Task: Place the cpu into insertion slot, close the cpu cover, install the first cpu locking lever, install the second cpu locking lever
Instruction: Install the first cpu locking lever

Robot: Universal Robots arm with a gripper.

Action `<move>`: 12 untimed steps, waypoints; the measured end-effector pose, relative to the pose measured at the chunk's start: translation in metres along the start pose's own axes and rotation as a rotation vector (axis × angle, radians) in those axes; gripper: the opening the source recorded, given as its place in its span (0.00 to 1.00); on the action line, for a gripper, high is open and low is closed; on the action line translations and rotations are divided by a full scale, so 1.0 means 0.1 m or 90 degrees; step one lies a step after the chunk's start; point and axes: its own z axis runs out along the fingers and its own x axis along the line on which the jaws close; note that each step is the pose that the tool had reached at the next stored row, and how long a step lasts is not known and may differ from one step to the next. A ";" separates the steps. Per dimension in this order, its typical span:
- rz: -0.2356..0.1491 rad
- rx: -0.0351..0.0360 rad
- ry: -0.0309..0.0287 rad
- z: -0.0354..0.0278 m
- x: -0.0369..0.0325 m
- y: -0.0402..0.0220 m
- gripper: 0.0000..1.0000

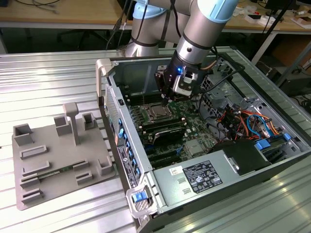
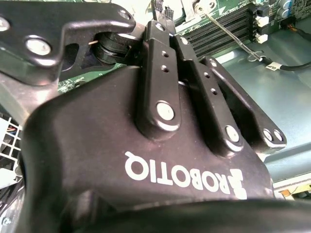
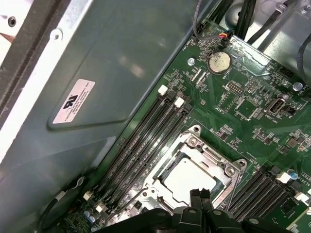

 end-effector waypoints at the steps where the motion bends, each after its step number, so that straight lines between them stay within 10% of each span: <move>1: -0.003 0.0003 -0.0002 0.000 0.000 0.000 0.11; 12: -0.022 0.0021 -0.0014 0.000 0.000 0.000 0.11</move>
